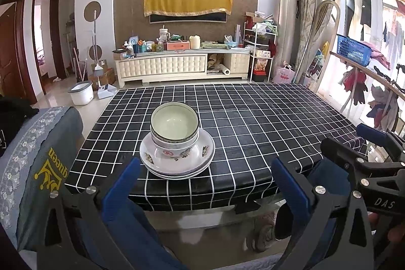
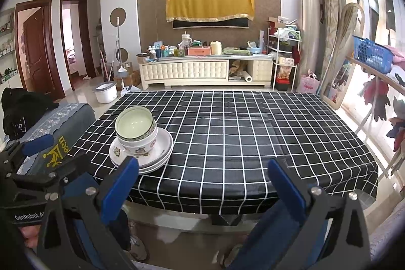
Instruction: Organize plates and bowls
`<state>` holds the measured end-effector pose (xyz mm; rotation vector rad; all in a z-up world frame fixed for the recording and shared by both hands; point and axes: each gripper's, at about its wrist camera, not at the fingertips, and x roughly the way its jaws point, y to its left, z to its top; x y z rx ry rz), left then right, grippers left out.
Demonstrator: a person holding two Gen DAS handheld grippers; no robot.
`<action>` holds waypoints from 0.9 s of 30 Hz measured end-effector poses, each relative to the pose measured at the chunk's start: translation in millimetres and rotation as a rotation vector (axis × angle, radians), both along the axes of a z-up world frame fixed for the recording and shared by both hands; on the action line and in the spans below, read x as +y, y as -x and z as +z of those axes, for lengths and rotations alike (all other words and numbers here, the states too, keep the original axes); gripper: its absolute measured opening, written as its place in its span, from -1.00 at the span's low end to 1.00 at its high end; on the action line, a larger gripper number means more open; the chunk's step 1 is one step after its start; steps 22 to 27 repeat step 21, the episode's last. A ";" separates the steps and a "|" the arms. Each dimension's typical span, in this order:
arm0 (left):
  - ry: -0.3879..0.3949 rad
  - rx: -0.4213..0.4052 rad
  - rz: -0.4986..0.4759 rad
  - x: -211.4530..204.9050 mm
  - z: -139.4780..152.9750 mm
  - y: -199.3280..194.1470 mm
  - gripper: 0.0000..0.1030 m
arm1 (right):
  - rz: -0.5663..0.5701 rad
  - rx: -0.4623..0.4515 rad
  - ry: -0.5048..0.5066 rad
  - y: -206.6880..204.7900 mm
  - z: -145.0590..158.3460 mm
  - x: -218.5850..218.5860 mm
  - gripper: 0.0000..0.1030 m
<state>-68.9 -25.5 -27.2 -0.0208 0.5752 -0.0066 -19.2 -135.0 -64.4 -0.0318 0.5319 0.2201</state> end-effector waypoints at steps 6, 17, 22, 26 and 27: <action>0.019 -0.001 -0.006 1.0 -0.5 1.0 0.99 | 0.000 0.010 -0.009 -0.7 1.9 -1.0 0.99; 0.013 0.006 0.004 1.6 -1.6 0.3 0.99 | -0.004 0.012 0.004 -0.1 -0.2 1.2 0.99; 0.016 0.010 0.008 1.8 -3.9 1.2 0.99 | -0.005 0.008 0.010 1.7 -0.9 0.6 0.99; 0.016 0.010 0.008 1.8 -3.9 1.2 0.99 | -0.005 0.008 0.010 1.7 -0.9 0.6 0.99; 0.016 0.010 0.008 1.8 -3.9 1.2 0.99 | -0.005 0.008 0.010 1.7 -0.9 0.6 0.99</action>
